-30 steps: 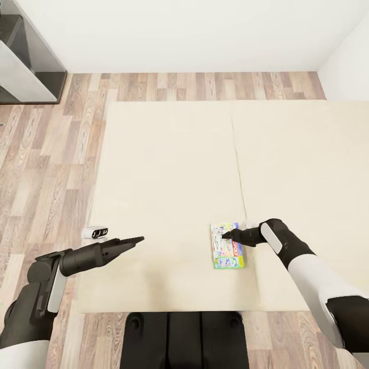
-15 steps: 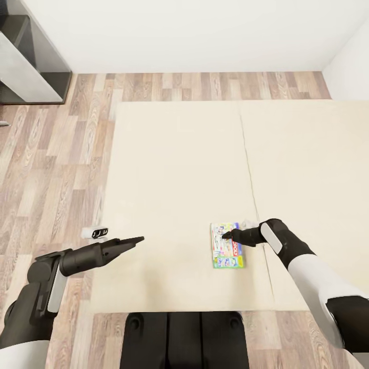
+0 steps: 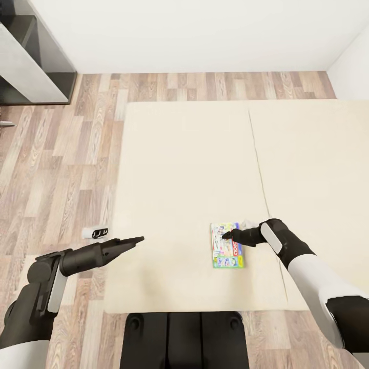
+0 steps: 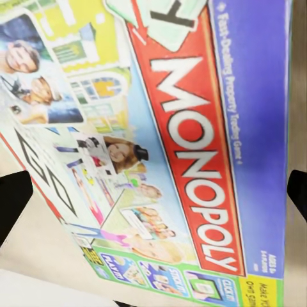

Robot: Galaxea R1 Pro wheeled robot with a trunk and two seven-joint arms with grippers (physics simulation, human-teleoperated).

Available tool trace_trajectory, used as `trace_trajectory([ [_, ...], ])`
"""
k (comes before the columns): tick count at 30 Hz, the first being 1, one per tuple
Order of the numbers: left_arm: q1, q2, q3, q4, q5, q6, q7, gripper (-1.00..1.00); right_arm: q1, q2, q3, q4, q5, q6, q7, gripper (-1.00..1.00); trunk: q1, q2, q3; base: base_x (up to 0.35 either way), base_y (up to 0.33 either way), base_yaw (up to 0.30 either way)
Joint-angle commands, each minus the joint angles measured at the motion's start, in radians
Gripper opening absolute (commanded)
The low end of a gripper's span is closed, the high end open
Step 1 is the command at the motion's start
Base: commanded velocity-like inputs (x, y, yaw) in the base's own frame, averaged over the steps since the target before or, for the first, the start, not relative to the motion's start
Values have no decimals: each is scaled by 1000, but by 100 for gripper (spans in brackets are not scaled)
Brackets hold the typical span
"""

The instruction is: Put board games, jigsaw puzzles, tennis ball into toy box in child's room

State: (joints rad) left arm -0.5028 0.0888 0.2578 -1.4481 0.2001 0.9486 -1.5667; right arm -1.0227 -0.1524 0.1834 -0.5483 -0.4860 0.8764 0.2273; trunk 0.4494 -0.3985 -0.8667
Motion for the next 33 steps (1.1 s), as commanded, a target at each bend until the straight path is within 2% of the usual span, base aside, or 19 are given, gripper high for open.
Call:
trace_trajectory([
  [1,0,0,0,0,-1,11,-4,100,0,-1,4,-1,6,2,9,100,1,-2,-1,0,168,0],
  [12,0,0,0,0,-1,10,-4,100,0,-1,4,-1,6,2,9,100,1,-2,-1,0,150,0],
  [33,0,3,1,0,-1,11,-4,100,0,-1,4,-1,6,2,9,100,1,-2,-1,-20,5,0],
])
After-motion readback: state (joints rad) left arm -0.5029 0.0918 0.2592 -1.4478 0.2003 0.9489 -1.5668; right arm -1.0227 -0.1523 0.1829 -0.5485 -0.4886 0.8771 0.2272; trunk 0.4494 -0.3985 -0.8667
